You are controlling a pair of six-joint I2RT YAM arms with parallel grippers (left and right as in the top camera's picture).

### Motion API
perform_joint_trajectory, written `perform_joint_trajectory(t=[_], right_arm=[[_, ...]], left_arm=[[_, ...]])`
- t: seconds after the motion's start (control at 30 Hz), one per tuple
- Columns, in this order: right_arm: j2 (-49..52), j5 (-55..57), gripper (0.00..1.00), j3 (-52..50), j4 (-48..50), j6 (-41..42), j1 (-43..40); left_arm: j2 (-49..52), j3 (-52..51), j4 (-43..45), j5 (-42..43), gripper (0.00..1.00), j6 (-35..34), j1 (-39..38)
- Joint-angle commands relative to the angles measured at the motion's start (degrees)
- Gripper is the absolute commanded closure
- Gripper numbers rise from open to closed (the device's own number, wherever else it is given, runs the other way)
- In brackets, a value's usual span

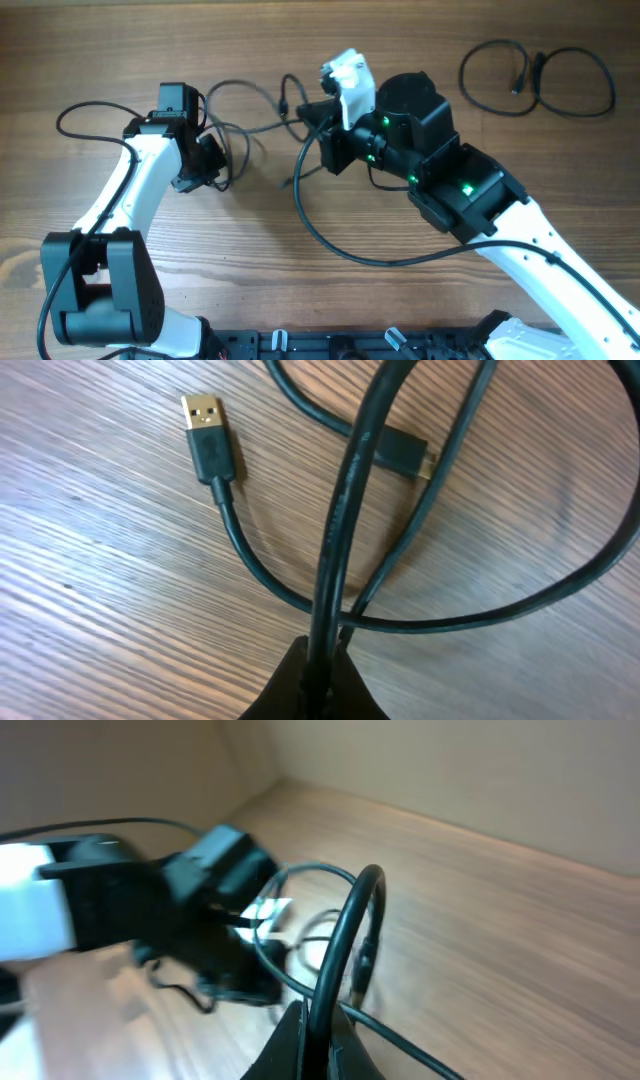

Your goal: Untangle cables

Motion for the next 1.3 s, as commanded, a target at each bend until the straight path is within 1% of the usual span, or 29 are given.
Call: perform_joint_trajectory(t=[0.0,0.13,0.23,0.33,0.43,0.5,0.57,0.6,0.63,0.77,0.87,1.0,1.1,1.13,1.27], right_arm=[[-1.5,6.8,0.96,0.1,-0.9,-0.9,0.0],[0.0,6.1,0.96,0.1,-2.5,-0.8,0.0],[1.7,2.7,0.96,0.1,-3.5,-0.7,0.0],[3.9,0.7,0.96,0.1,-4.7,-0.5,0.0],[7.5,0.7,0.96,0.1,-6.6,1.4,0.0],[10.2,0.3,0.96,0.1,-7.6,3.6,0.0],[13.1,0.0,0.96,0.1,-8.3,5.2,0.0],[14.5,-0.7,0.96,0.1,-8.5,5.1,0.0],[15.8,-1.5,0.96,0.1,-8.5,5.1,0.0],[20.3,-5.6,0.96,0.1,-8.5,5.1,0.0],[23.9,-5.9,0.96,0.1,-8.5,5.7,0.0],[27.4,-5.2,0.96,0.1,-8.4,11.3,-0.2],[29.2,-4.9,0.96,0.1,-8.2,12.8,-0.5],[30.1,-2.9,0.96,0.1,-8.3,12.9,-0.7],[30.8,2.4,0.95,0.1,-8.4,12.9,-1.3]], left_arm=[[-0.4,-0.6,0.6,-3.7,0.94,-2.3,-0.1],[-0.4,-0.6,1.2,-3.8,0.9,-3.4,-0.1],[-0.4,-0.6,2.5,-3.7,0.9,-3.8,-0.1],[-0.4,-0.6,3.5,-3.6,0.89,-5.9,-0.1],[-0.4,-0.6,3.8,-2.8,0.85,-6.1,-0.1],[-0.4,-0.6,3.7,-2.9,0.79,-6.1,-0.1],[-0.4,-0.6,3.6,-2.9,0.54,-6.1,-0.1],[-0.4,-0.6,3.6,-2.8,0.34,-6.1,-0.1],[-0.4,-0.6,3.6,-2.7,0.01,-6.1,-0.1],[-0.7,0.3,3.4,-1.7,0.0,-5.9,0.0],[-1.5,3.5,1.7,2.1,0.0,-3.1,0.0],[-2.7,7.4,-1.4,6.5,0.0,-2.8,0.0],[-3.5,9.4,-3.0,6.7,0.0,-2.9,0.0],[-3.9,10.1,-3.1,7.7,0.0,-2.9,0.0],[-4.3,11.6,-3.0,16.7,0.0,-2.9,0.3]])
